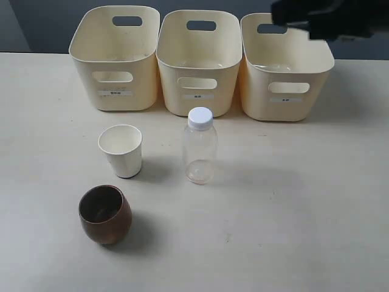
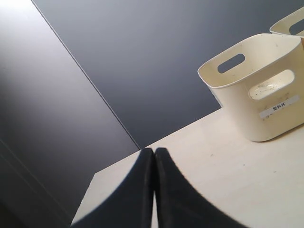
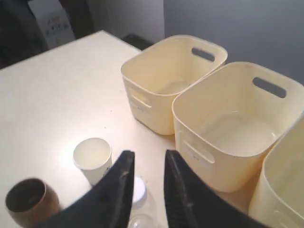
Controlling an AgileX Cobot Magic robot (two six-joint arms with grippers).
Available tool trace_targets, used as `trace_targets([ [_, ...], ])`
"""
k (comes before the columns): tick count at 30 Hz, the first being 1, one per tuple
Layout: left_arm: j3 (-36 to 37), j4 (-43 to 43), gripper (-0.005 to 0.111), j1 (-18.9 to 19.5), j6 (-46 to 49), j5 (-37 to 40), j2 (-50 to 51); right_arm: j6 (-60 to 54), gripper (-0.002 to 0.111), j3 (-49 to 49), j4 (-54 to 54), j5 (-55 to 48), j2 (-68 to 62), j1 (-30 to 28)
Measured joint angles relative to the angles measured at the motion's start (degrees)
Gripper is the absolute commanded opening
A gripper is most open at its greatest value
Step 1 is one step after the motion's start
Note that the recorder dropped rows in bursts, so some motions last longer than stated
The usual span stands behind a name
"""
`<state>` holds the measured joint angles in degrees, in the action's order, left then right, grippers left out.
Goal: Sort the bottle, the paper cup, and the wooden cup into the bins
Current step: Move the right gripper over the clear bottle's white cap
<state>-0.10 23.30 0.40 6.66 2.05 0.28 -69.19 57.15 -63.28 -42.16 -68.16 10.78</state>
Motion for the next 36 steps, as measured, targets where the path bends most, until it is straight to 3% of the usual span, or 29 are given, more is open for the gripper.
trace_targets([
  [8, 0.00, 0.00, 0.000, 0.00, 0.00, 0.00, 0.00, -4.79, 0.025, 0.58, 7.02, 9.72, -10.65, 12.27],
  [15, 0.00, 0.00, 0.000, 0.00, 0.00, 0.00, 0.00, -2.24, 0.060, 2.30, 8.46, 11.67, -15.34, 13.87],
  [20, 0.00, 0.00, 0.000, 0.00, 0.00, 0.00, 0.00, -1.65, 0.075, 2.30, 5.73, 12.23, -18.66, 13.97],
  [36, 0.00, 0.00, 0.000, 0.00, 0.00, 0.00, 0.00, -0.62, 0.076, 2.30, -2.03, 12.65, -24.74, 13.97],
])
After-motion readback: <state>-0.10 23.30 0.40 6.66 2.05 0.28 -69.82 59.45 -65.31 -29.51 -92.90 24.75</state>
